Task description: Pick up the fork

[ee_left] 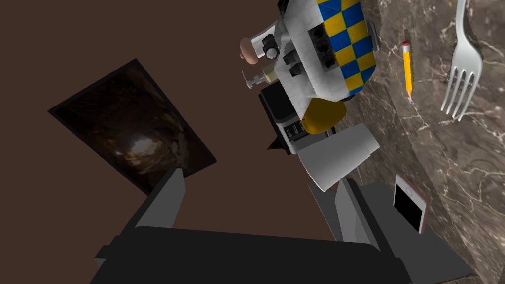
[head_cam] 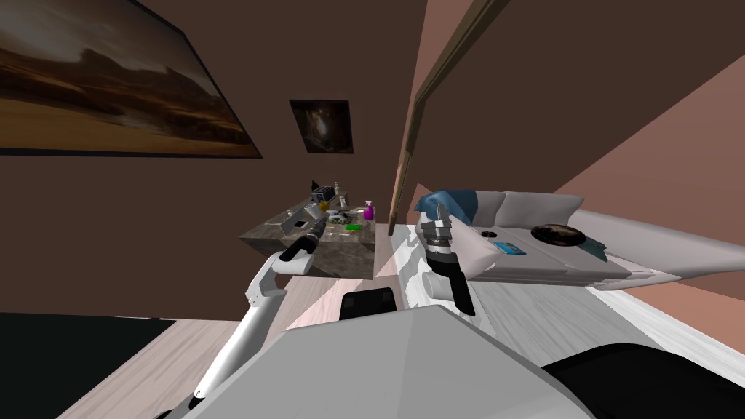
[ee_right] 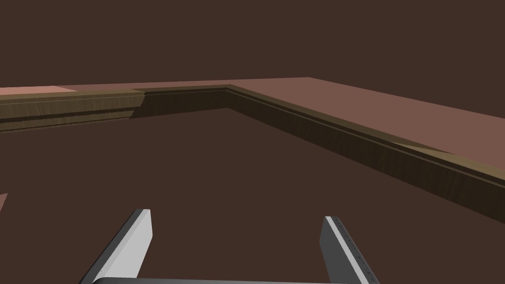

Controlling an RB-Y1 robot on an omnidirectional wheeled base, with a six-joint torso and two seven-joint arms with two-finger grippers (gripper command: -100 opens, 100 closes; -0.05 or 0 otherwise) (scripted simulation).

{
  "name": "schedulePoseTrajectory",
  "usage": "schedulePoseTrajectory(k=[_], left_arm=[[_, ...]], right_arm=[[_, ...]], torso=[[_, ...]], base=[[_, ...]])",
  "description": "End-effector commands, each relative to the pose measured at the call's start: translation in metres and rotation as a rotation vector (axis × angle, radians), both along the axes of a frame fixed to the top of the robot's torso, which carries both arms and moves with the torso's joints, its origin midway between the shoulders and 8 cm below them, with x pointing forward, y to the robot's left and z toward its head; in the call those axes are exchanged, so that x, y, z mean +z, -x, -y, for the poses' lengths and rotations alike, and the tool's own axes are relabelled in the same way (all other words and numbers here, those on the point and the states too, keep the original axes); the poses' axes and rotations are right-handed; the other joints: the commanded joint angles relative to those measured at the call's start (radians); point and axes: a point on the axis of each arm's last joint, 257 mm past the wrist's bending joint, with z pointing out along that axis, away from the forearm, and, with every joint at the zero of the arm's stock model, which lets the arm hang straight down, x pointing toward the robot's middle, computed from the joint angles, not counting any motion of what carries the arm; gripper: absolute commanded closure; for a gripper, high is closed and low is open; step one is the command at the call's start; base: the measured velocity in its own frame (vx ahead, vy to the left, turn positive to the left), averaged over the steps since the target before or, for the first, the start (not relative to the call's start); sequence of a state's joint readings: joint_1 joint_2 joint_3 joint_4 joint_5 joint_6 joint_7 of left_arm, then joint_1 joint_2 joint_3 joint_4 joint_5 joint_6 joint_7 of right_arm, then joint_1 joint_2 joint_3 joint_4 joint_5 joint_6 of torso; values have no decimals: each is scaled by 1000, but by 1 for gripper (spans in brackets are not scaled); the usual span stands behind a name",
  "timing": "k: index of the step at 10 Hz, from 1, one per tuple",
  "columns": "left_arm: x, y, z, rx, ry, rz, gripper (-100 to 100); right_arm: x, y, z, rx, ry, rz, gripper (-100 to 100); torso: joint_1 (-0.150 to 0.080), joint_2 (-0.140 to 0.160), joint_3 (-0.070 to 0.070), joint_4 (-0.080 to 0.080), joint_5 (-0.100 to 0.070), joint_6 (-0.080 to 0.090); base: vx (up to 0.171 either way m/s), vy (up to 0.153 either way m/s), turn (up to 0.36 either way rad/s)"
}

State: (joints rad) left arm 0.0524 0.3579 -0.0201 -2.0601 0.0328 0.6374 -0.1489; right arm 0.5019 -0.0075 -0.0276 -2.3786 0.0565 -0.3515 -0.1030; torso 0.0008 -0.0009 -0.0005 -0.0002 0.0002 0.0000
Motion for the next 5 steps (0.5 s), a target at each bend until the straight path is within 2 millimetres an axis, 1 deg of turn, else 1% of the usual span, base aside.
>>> schedulePoseTrajectory(k=[1,2,3,5], left_arm=[[-11,-3,-6,18,-5,-47,-100],[-17,-1,-8,26,-6,-70,-100],[-20,-9,-14,41,-10,-93,-100],[-32,-5,-18,59,-12,-144,-100]], right_arm=[[0,0,0,0,0,0,0],[0,0,0,0,0,0,0],[0,0,0,0,0,0,0],[0,0,0,0,0,0,0]], torso=[[0,0,0,0,0,0],[0,0,0,0,0,0],[0,0,0,0,0,0],[0,0,0,0,0,0]], base=[[12,17,0],[6,9,-2],[13,15,2],[11,14,-2]])
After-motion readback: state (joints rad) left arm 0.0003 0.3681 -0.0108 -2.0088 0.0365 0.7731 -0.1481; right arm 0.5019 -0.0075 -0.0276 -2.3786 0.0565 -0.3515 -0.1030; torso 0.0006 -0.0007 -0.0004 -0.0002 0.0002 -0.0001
